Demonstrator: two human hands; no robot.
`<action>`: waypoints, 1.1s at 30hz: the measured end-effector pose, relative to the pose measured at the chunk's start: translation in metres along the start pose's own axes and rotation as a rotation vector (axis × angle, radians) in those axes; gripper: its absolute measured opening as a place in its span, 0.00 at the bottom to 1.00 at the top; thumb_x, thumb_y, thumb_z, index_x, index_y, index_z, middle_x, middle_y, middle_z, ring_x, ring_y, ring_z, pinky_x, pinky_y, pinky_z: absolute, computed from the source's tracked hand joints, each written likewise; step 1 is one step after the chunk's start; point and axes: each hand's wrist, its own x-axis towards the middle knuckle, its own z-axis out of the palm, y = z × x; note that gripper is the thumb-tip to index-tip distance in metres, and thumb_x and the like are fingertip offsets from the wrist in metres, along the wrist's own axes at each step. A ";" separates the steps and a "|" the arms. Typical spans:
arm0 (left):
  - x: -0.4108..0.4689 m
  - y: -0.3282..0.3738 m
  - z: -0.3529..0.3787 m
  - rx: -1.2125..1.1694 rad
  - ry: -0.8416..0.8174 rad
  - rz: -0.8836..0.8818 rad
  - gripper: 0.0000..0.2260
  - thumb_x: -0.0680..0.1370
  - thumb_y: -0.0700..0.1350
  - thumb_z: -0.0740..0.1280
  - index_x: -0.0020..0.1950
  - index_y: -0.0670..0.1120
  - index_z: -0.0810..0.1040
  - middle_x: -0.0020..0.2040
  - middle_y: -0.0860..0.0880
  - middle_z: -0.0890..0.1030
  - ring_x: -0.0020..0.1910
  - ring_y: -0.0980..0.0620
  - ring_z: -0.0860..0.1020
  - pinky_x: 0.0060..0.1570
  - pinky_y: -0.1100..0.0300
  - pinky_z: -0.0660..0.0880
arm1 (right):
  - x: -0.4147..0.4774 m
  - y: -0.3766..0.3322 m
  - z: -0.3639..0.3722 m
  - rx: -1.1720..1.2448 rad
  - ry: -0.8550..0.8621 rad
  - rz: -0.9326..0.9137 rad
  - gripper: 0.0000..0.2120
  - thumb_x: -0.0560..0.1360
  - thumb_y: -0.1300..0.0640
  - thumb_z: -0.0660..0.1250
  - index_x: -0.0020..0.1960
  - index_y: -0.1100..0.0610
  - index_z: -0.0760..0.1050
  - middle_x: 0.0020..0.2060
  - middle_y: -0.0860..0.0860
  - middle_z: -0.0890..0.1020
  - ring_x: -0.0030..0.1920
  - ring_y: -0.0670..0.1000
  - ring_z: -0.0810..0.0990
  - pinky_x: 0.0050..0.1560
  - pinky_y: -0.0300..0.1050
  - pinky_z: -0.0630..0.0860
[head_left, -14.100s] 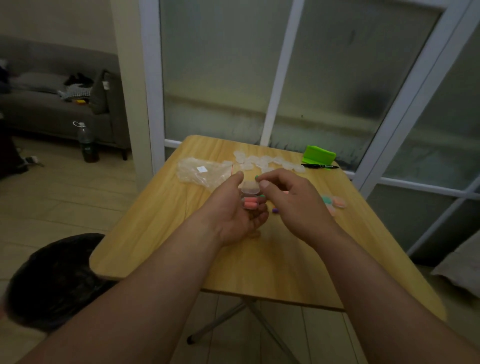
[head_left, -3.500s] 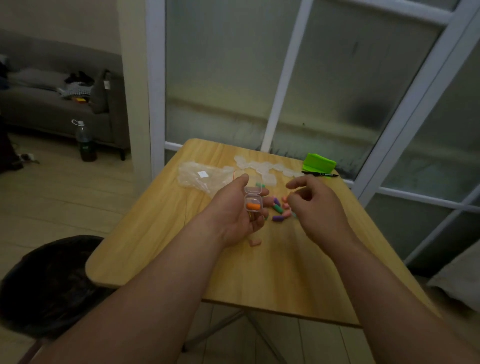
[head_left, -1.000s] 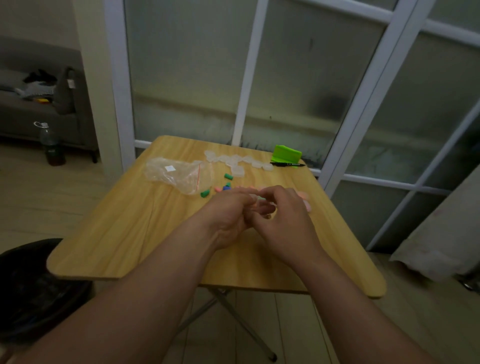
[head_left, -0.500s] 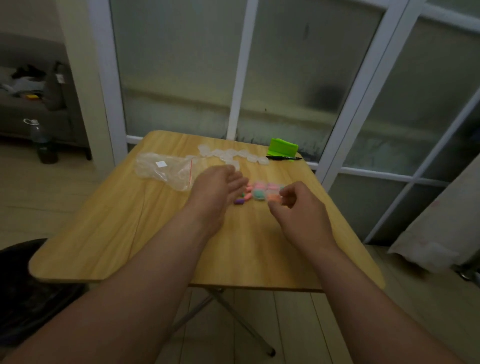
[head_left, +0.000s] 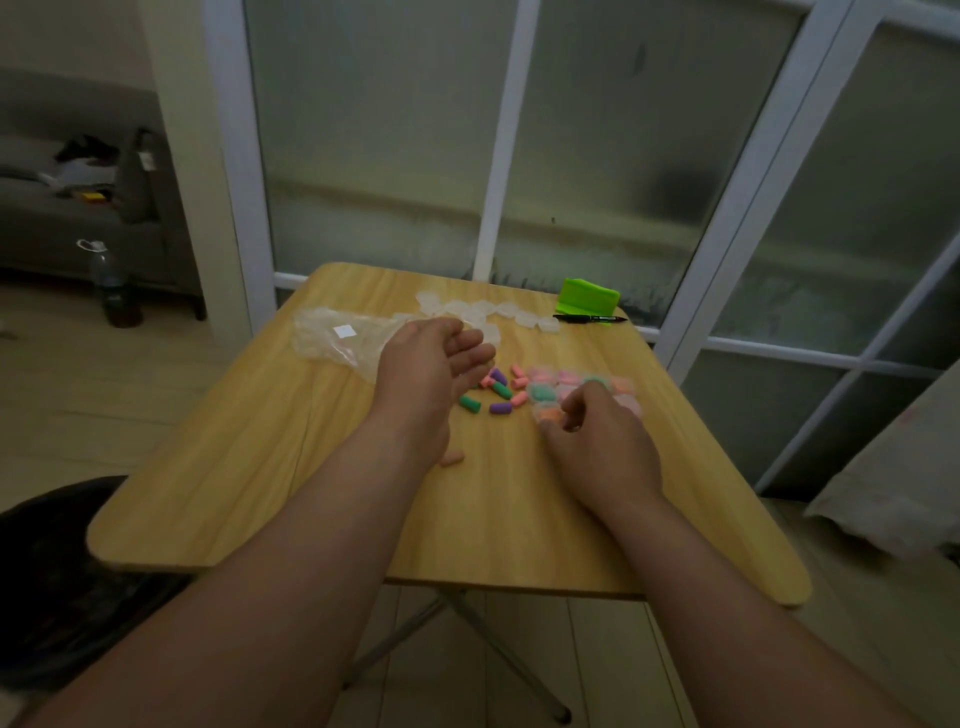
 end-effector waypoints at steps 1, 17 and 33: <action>0.001 0.001 -0.001 0.006 -0.003 -0.004 0.07 0.84 0.41 0.63 0.59 0.40 0.78 0.50 0.40 0.86 0.49 0.44 0.88 0.53 0.49 0.85 | 0.000 0.000 0.000 0.000 -0.001 0.003 0.08 0.79 0.46 0.71 0.49 0.45 0.73 0.43 0.42 0.78 0.46 0.47 0.78 0.52 0.54 0.80; 0.011 0.019 -0.017 0.161 0.019 0.060 0.06 0.83 0.46 0.67 0.52 0.44 0.77 0.38 0.49 0.78 0.33 0.53 0.75 0.35 0.56 0.72 | 0.008 -0.005 -0.003 0.134 0.018 -0.020 0.05 0.81 0.50 0.70 0.54 0.47 0.76 0.47 0.41 0.78 0.48 0.44 0.78 0.39 0.39 0.72; 0.037 0.071 -0.037 -0.018 0.189 0.007 0.15 0.84 0.49 0.62 0.37 0.48 0.71 0.31 0.50 0.77 0.28 0.52 0.71 0.30 0.61 0.68 | 0.125 -0.055 0.026 0.074 -0.084 -0.136 0.05 0.80 0.52 0.69 0.54 0.50 0.77 0.48 0.47 0.83 0.46 0.49 0.81 0.46 0.48 0.77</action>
